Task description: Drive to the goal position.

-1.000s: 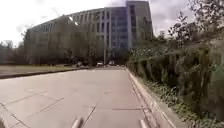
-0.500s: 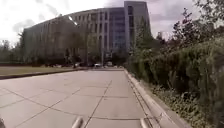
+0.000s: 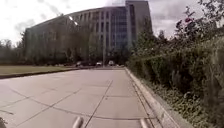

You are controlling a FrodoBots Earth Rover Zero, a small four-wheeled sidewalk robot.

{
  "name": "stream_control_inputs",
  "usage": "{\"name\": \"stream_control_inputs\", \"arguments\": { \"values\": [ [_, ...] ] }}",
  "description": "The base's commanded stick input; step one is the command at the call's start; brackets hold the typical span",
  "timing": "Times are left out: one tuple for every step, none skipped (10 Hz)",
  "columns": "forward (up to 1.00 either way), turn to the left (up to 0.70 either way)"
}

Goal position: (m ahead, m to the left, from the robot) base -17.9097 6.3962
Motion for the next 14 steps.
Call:
{"name": "stream_control_inputs", "arguments": {
  "values": [
    [0.70, 0.35],
    [0.70, 0.35],
    [0.70, 0.35],
    [0.70, 0.35],
    [0.70, 0.35],
    [0.70, 0.35],
    [0.70, 0.35],
    [0.70, 0.35],
    [0.70, 0.35],
    [0.70, 0.35],
    [0.70, 0.35],
    [0.70, 0.35],
    [0.70, 0.35],
    [0.70, 0.35]
  ]
}}
